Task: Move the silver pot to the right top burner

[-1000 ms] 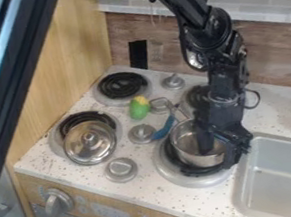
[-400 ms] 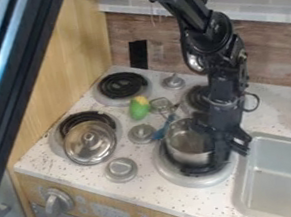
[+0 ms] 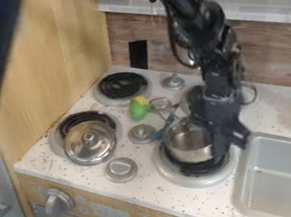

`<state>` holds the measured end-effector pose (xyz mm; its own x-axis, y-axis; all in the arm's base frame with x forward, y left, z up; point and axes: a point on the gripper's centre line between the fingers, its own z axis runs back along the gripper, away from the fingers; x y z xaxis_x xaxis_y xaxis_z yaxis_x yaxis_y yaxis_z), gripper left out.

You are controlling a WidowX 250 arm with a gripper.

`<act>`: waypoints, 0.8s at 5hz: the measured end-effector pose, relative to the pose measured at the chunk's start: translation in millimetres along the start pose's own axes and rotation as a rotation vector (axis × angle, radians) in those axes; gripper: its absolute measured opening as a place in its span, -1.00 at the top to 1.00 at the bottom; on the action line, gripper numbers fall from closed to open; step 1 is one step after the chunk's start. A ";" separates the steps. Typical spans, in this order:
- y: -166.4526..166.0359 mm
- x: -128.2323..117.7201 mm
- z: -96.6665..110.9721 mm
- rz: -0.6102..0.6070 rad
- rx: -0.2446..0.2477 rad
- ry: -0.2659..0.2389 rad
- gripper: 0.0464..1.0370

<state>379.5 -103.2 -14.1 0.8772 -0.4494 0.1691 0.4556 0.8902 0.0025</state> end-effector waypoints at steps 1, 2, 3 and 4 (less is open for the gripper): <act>4.7 16.8 16.1 0.070 -0.006 -0.162 0.96; 10.9 38.9 25.5 0.058 0.008 -0.266 0.96; 23.6 60.5 15.9 0.071 0.057 -0.302 0.96; 35.3 80.1 5.1 0.096 0.097 -0.316 0.96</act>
<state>465.0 -107.4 4.6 0.8180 -0.3316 0.4700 0.3438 0.9369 0.0626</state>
